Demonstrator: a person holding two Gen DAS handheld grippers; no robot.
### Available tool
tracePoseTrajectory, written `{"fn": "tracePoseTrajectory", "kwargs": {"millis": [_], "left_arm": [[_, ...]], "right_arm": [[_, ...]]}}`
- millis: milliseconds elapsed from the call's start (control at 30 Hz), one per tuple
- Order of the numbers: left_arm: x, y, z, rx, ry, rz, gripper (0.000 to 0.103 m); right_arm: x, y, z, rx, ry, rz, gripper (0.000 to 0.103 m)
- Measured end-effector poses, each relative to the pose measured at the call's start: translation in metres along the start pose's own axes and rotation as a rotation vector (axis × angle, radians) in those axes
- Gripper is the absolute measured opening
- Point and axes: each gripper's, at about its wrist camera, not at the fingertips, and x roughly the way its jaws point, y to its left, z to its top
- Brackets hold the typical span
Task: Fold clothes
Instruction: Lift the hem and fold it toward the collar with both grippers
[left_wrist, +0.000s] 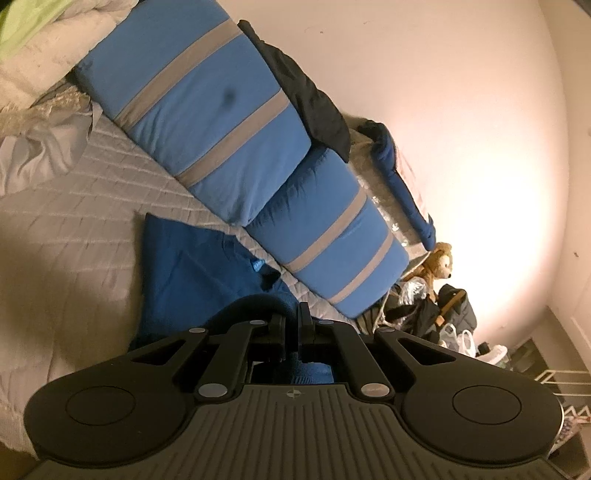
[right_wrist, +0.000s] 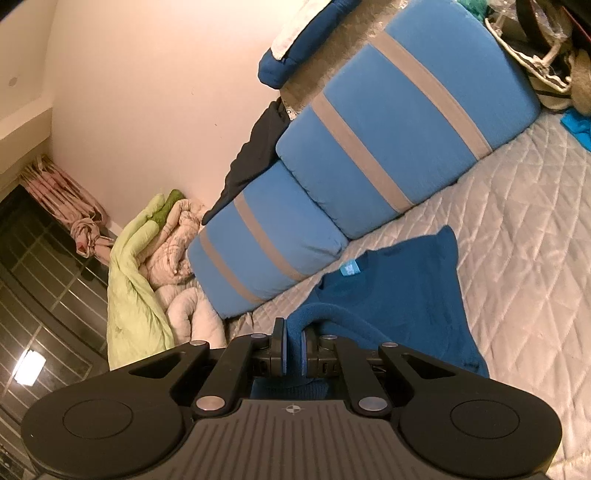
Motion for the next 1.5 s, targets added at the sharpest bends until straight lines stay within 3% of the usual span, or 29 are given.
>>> {"fn": "tracePoseTrajectory", "kwargs": {"millis": [867, 1233, 1500], "left_arm": [[0.083, 0.013, 0.070, 0.043, 0.006, 0.048, 0.005], [0.127, 0.037, 0.090, 0.052, 0.008, 0.086, 0.005], [0.163, 0.060, 0.099, 0.045, 0.051, 0.145, 0.005]], "right_arm": [[0.068, -0.030, 0.052, -0.018, -0.054, -0.028, 0.009], [0.119, -0.052, 0.074, -0.030, -0.039, -0.104, 0.009], [0.155, -0.074, 0.085, -0.023, -0.027, -0.150, 0.009]]}}
